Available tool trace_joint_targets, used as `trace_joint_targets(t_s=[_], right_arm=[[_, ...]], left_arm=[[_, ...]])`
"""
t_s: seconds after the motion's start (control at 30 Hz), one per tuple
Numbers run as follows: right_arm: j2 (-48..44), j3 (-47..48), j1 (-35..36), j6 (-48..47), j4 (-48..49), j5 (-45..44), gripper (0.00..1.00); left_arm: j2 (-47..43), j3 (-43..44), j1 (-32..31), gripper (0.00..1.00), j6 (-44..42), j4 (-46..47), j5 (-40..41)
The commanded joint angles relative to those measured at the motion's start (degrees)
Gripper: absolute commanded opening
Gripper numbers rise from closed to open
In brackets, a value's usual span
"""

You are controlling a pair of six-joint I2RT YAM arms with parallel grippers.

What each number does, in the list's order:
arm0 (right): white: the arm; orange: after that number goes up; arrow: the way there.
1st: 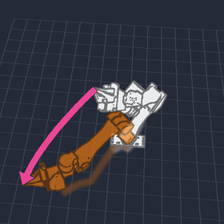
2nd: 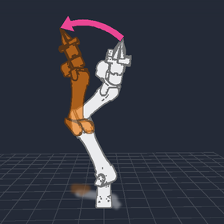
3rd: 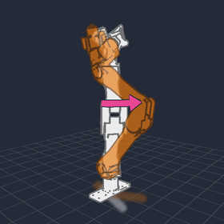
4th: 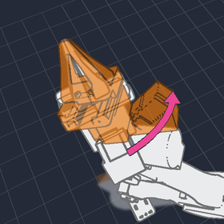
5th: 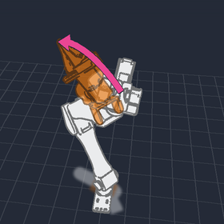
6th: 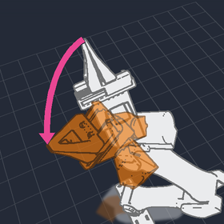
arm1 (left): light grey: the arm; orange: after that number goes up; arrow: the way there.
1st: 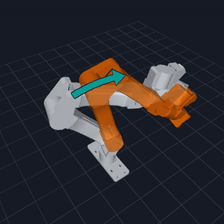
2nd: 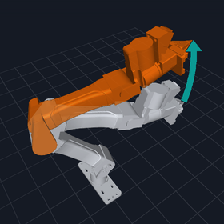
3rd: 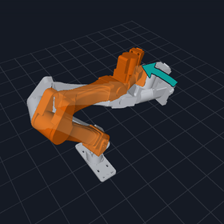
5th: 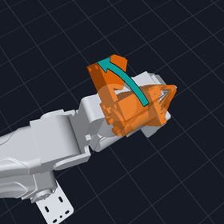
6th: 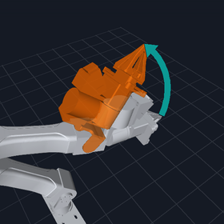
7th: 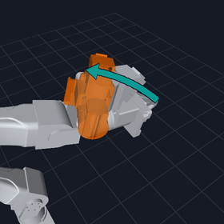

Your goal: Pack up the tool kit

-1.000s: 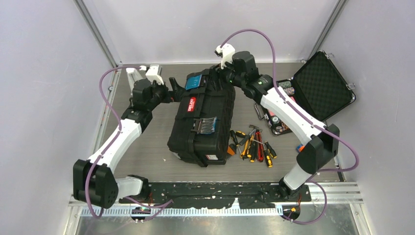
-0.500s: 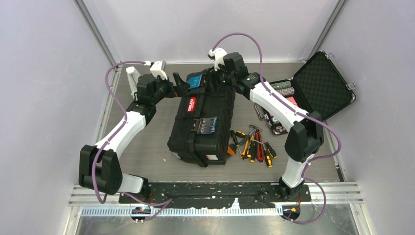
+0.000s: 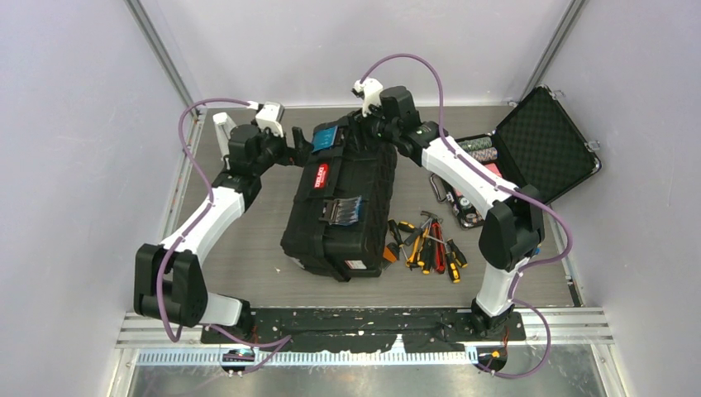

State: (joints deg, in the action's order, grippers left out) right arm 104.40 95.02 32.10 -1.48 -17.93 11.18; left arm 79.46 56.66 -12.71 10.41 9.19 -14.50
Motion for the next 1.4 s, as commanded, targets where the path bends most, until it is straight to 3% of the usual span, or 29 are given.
trace_joint_targets(t_s=[0.0,0.37,0.7,0.97,1.13,1.37], right_arm=[[2.7,-1.8,1.0,1.5,-0.4,4.0,0.55],[2.1,-3.5,0.6,3.2,1.0,5.6,0.55],[2.0,-4.1,0.1,3.6,1.5,6.3,0.55],[1.5,-5.2,-0.4,4.2,2.5,7.4,0.55],[1.3,-5.3,-0.6,4.4,2.8,7.8,0.55],[0.9,-6.5,-1.0,4.8,3.6,8.2,0.55]], left_arm=[[1.1,0.9,0.1,0.88,-6.6,1.2,-3.6],[3.1,2.5,-1.0,0.89,-17.9,-2.7,-2.9],[4.8,2.2,-2.2,0.89,-20.6,2.1,-3.8],[6.5,2.5,-3.2,0.89,-28.0,2.2,-7.0],[6.1,1.2,-5.5,0.89,-32.7,5.7,0.6],[3.9,-4.8,-9.6,0.89,-37.7,23.6,17.0]])
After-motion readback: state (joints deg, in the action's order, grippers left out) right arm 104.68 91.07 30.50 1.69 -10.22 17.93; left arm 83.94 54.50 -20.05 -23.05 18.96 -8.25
